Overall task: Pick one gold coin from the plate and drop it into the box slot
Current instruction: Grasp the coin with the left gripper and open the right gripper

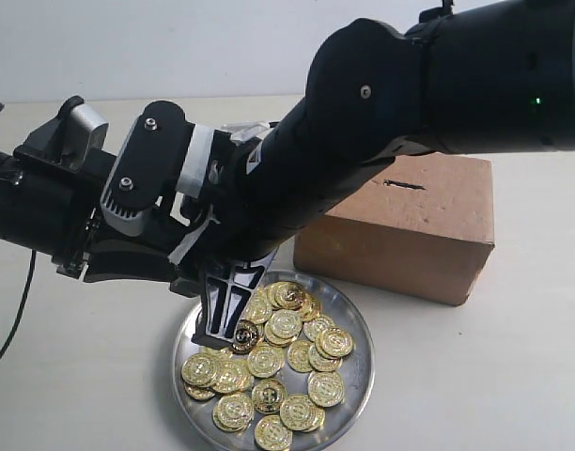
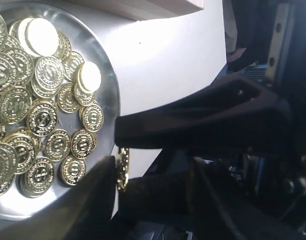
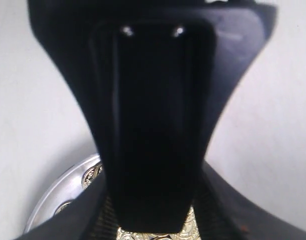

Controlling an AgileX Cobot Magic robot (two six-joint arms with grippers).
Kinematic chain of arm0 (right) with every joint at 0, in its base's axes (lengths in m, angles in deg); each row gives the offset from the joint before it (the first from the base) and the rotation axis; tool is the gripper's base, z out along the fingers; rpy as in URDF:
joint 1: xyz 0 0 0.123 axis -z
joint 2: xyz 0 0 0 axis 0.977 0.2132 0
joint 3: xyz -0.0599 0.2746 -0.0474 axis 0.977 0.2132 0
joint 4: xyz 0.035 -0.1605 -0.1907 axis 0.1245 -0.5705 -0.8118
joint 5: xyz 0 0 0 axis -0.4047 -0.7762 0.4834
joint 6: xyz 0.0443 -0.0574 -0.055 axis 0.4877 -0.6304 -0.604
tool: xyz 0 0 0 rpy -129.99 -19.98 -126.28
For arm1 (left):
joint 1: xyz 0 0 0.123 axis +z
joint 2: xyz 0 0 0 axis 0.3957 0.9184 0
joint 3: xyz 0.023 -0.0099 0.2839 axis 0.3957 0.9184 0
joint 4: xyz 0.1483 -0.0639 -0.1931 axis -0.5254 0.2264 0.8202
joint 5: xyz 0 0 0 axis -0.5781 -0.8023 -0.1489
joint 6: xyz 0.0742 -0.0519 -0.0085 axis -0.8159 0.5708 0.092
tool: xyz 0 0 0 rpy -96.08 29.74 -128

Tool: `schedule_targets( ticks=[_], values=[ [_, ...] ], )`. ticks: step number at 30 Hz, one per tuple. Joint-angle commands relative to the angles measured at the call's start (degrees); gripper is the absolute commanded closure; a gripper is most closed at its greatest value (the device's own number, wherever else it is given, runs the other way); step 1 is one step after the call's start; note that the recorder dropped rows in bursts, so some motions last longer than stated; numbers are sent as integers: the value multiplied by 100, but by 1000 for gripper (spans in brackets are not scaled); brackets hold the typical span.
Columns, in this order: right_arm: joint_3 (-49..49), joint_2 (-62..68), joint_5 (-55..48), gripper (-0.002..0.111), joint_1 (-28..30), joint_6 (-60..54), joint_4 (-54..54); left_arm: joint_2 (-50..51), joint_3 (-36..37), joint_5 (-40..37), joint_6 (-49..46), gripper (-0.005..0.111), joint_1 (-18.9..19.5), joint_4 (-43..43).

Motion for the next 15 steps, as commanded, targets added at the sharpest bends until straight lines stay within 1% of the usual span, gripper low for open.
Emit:
schedule_targets(
  ticks=[1,3,4,5,7,8,11,13,15],
  values=[
    [-15,-49,55,78,-5,37,42,-5,-26,14,-2,62,-22,53],
    [-15,-49,55,78,-5,37,42,-5,-26,14,-2,63,-22,28],
    [-15,-49,58,78,-5,52,42,-5,-26,14,-2,65,-22,28],
    [-15,-49,58,78,-5,73,42,-5,-26,24,-2,72,-22,28],
    [-15,-49,58,78,-5,73,42,-5,-26,36,-2,80,-22,28],
    [-15,-49,58,78,-5,73,42,-5,-26,36,-25,87,-22,28],
    [-15,-49,58,78,-5,73,42,-5,-26,36,-25,96,-22,14],
    [-15,-49,58,78,-5,73,42,-5,-26,49,-38,105,-22,-9],
    [-15,-49,58,78,-5,73,42,-5,-26,121,-49,107,-22,-7]
  ],
)
